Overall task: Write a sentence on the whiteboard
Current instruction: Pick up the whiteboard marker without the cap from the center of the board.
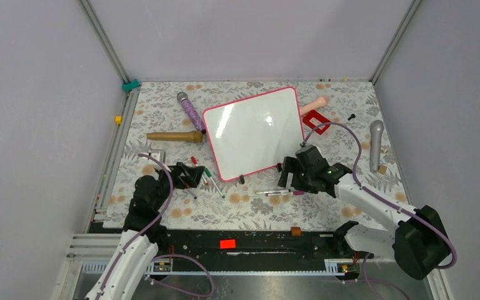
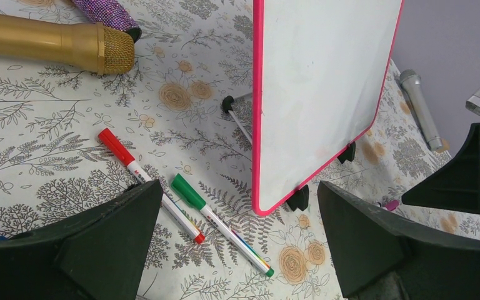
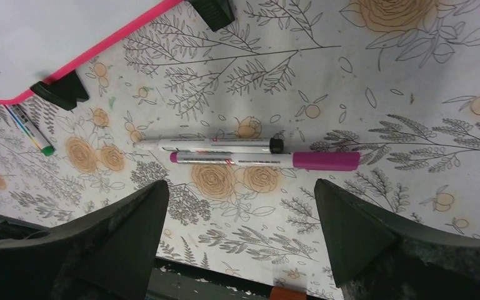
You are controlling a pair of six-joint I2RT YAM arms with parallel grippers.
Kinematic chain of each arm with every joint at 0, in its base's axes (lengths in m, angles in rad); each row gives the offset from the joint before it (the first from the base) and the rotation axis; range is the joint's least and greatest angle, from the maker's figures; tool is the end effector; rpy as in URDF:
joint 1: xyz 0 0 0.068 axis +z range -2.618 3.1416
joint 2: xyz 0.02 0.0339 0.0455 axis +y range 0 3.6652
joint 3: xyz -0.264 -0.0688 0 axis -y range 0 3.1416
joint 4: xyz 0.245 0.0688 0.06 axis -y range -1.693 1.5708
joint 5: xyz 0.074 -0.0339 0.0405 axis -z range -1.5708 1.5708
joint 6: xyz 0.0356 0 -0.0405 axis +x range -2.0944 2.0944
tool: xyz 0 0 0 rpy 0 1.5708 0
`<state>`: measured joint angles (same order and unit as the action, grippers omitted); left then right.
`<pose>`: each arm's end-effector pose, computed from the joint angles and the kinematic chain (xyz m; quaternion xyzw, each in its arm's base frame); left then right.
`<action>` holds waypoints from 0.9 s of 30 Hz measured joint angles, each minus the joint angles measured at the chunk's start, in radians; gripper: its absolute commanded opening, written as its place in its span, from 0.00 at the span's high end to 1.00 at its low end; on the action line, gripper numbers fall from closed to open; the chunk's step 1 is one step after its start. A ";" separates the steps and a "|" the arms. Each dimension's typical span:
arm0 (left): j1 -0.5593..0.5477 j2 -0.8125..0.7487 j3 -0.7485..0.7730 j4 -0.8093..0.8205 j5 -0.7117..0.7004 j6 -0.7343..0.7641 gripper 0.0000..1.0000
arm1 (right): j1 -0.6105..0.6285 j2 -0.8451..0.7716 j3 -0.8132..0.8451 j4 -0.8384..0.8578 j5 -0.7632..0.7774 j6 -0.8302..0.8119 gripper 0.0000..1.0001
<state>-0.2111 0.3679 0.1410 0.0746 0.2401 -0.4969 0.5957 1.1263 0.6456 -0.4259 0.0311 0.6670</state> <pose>0.1285 -0.0362 0.1953 -0.0301 0.7568 -0.3094 0.5750 0.1819 0.1220 0.2055 0.0388 0.9445 0.1805 0.2718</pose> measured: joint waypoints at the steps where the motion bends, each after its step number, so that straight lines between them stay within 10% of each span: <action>1: 0.000 0.000 0.000 0.000 0.000 0.000 0.01 | 0.000 0.008 0.000 0.010 -0.006 0.006 0.07; 27: 0.000 0.000 0.000 -0.001 0.000 -0.001 0.01 | 0.252 0.197 0.150 -0.011 0.307 0.780 0.44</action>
<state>-0.2111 0.3683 0.1410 0.0734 0.2398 -0.4976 0.8474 1.3231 0.7956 -0.4366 0.3386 1.4467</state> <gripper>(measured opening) 0.990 0.564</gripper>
